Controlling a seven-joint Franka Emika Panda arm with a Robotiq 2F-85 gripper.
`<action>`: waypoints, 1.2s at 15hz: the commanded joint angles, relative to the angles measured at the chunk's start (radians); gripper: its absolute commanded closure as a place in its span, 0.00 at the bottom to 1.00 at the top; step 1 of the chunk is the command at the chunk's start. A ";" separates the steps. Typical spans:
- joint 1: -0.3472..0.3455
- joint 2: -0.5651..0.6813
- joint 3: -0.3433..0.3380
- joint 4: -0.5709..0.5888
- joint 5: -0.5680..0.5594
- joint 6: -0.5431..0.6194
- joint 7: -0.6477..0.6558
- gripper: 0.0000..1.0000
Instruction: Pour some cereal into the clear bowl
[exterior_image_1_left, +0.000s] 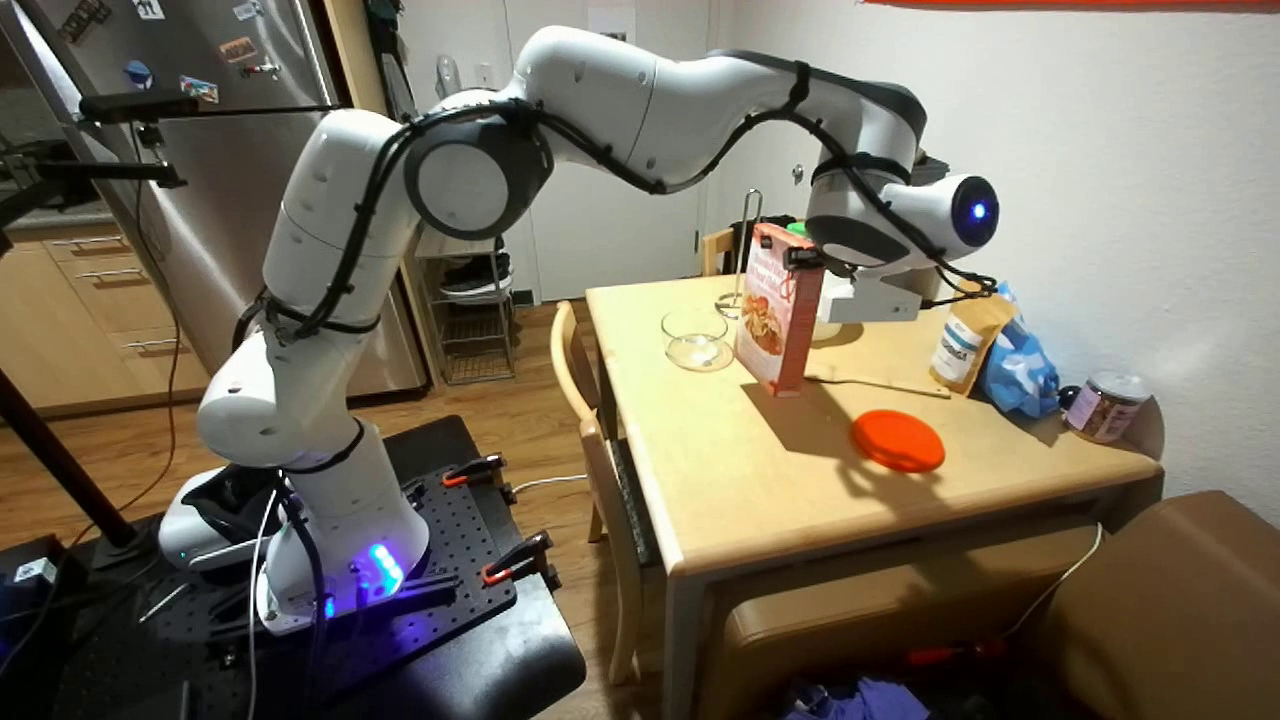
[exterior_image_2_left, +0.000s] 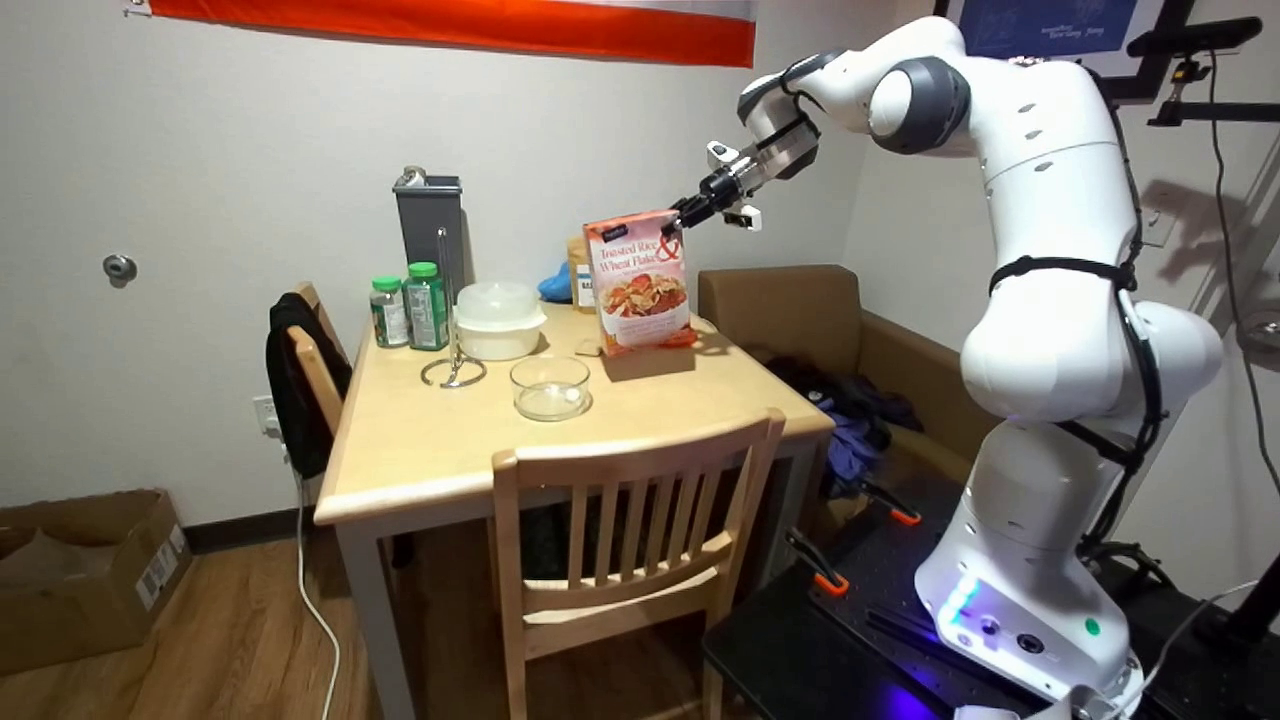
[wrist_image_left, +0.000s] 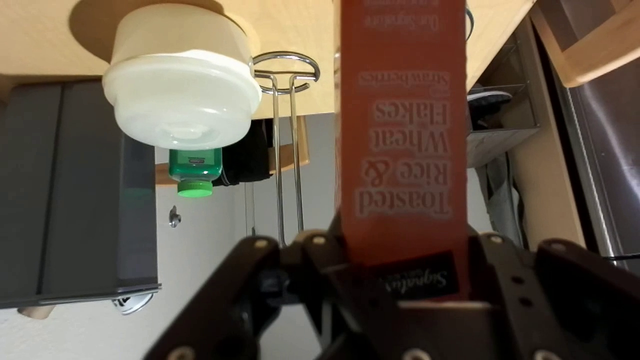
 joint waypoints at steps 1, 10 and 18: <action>-0.010 0.025 -0.011 0.033 0.033 -0.049 -0.039 0.77; -0.051 0.055 -0.010 0.003 0.087 -0.104 -0.179 0.78; -0.070 0.111 -0.036 -0.003 0.116 -0.184 -0.255 0.79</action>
